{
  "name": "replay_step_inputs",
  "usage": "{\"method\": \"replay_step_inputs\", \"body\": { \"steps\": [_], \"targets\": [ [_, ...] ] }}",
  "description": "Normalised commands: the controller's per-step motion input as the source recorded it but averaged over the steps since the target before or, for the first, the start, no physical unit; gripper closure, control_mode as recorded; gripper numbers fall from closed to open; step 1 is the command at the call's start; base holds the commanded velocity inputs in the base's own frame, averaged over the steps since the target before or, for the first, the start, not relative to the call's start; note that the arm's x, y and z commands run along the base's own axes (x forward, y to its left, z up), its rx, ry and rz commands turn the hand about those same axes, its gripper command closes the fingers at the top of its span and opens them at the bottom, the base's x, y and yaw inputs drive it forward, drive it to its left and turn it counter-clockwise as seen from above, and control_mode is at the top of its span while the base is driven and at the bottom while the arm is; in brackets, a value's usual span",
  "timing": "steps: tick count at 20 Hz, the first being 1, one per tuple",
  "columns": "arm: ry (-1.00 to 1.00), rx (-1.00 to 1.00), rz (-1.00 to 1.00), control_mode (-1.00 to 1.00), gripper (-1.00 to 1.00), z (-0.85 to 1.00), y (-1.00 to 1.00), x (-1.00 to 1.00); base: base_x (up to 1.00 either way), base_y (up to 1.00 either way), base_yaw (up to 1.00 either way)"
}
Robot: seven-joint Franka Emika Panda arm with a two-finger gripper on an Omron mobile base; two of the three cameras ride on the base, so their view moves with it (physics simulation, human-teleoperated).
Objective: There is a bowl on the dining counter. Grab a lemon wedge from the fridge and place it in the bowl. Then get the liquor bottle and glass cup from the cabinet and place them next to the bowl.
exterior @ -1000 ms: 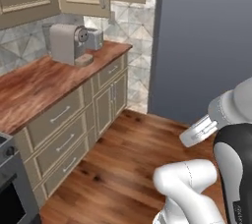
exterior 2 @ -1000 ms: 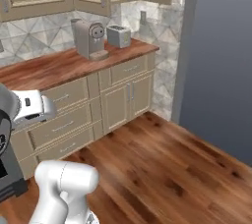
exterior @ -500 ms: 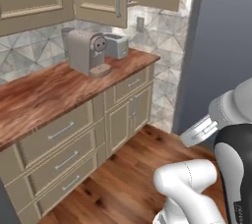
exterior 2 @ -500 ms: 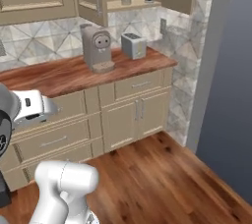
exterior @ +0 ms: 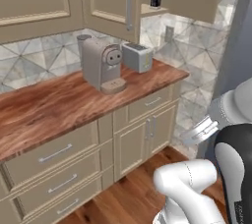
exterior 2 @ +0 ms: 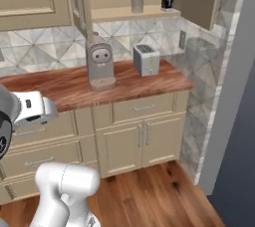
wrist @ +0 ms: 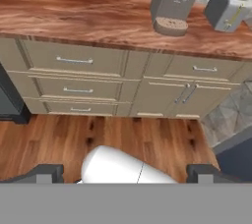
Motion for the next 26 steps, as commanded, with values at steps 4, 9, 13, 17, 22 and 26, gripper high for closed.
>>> {"method": "replay_step_inputs", "body": {
  "steps": [4,9,13,17,22,26],
  "targets": [
    [0.00,0.00,0.00,1.00,-1.00,0.00,0.00,0.00,0.81,-0.40,0.42],
    [0.00,0.00,0.00,1.00,-1.00,0.00,0.00,0.00,0.50,-0.37,0.42],
    [0.00,0.00,0.00,1.00,-1.00,0.00,0.00,0.00,0.42,-0.43,0.40],
    [0.00,0.00,0.00,1.00,-1.00,0.00,0.00,0.00,0.44,-0.57,0.35],
    [0.00,0.00,0.00,1.00,-1.00,0.00,0.00,0.00,0.43,-0.68,0.17],
    [0.00,0.00,0.00,1.00,-1.00,0.00,0.00,0.00,0.37,-0.61,0.08]
  ]
}}
